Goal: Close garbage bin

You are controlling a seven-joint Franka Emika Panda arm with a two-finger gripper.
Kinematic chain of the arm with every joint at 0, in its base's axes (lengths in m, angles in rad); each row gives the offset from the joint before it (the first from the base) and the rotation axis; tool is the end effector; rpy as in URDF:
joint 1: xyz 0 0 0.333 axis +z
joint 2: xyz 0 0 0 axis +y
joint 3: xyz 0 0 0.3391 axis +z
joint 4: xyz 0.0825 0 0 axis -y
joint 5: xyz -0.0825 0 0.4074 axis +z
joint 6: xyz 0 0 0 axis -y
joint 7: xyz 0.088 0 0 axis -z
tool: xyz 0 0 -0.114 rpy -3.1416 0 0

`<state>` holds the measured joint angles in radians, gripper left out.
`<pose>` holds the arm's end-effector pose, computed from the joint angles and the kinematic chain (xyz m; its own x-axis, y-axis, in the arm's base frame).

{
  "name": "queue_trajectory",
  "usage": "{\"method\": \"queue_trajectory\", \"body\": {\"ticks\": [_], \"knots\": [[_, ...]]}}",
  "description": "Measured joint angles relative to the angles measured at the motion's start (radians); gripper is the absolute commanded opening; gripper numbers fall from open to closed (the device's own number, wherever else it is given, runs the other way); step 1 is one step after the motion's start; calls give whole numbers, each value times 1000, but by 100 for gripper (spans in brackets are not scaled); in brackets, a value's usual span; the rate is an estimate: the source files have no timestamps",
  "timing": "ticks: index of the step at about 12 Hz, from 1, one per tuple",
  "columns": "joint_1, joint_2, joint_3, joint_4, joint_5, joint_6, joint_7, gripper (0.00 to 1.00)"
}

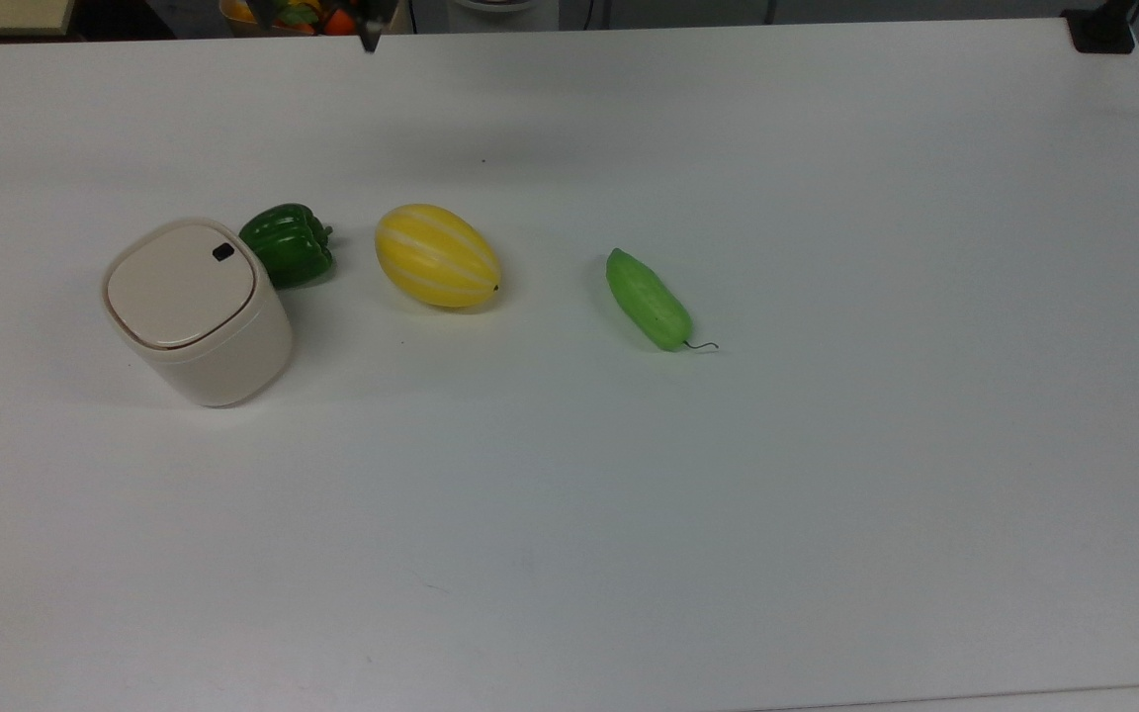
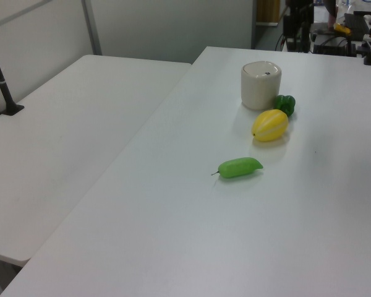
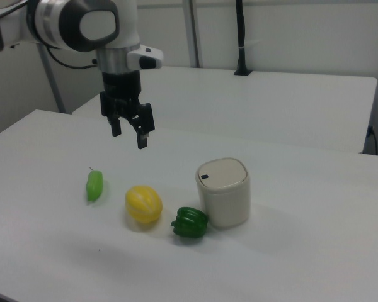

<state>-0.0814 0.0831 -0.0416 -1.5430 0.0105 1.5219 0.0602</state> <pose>0.5931 -0.0711 0.6014 0.9779 -0.1812 -0.1042 -0.1823 -0.9832 -0.0008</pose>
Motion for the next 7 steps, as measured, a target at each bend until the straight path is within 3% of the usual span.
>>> {"method": "queue_trajectory", "body": {"ticks": [4, 7], "knots": [[0, -117, 0, -114, 3, 0, -37, 100], [-10, -149, -3, -136, 21, 0, -38, 100]]}}
